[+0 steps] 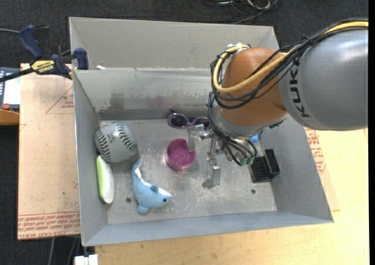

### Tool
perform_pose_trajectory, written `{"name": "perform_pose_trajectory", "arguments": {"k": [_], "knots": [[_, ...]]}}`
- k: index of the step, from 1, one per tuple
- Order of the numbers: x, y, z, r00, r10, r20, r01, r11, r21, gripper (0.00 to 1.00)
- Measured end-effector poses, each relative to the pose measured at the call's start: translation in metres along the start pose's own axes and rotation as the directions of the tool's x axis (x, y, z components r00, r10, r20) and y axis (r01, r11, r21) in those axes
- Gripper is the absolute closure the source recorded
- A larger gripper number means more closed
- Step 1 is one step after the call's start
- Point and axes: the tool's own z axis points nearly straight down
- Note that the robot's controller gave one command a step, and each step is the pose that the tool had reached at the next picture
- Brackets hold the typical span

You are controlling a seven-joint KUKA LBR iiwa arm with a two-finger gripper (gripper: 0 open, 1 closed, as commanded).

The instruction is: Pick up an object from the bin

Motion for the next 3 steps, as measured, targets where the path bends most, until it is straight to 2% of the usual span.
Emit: {"name": "perform_pose_trajectory", "arguments": {"k": [1, 2, 3], "knots": [[-0.041, 0.015, 0.002, 0.992, 0.129, 0.005, -0.129, 0.992, -0.001, 0.0], [-0.05, -0.003, 0.058, 0.972, -0.235, -0.003, 0.235, 0.972, -0.002, 0.0], [-0.06, 0.002, 0.092, 0.998, 0.062, 0.009, -0.062, 0.998, -0.003, 0.0]]}}
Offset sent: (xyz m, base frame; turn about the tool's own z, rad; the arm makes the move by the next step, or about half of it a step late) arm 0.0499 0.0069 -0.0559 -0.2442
